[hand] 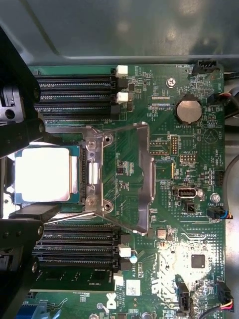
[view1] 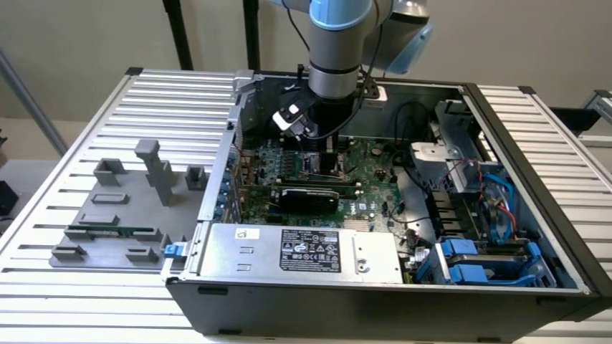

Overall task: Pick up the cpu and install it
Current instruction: 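Place the cpu into insertion slot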

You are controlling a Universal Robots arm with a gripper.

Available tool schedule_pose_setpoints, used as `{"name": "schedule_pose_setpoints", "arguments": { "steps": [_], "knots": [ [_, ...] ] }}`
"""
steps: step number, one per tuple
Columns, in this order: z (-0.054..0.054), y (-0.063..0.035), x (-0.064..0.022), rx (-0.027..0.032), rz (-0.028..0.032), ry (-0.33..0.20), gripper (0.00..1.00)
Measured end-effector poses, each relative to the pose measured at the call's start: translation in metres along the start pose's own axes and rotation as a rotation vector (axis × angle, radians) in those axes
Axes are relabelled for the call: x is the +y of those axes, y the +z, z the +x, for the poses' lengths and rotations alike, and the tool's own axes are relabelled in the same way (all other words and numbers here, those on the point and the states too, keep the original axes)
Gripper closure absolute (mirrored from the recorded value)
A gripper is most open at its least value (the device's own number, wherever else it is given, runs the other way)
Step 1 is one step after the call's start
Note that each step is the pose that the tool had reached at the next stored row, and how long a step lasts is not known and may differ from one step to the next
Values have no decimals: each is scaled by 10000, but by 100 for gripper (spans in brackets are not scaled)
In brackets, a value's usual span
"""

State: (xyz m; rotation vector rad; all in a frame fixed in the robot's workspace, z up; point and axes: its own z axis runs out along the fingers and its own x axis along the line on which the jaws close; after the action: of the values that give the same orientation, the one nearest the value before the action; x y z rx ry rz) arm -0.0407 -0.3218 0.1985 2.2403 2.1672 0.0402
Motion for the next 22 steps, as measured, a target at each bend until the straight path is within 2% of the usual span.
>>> {"name": "schedule_pose_setpoints", "arguments": {
  "steps": [6, 13, 22],
  "knots": [
    [17, 6, 1, -20, -2, 0, 45],
    [19, 12, 4, -95, -2, -2, 45],
    [19, 18, 4, -96, -3, 7, 45]
  ]
}}
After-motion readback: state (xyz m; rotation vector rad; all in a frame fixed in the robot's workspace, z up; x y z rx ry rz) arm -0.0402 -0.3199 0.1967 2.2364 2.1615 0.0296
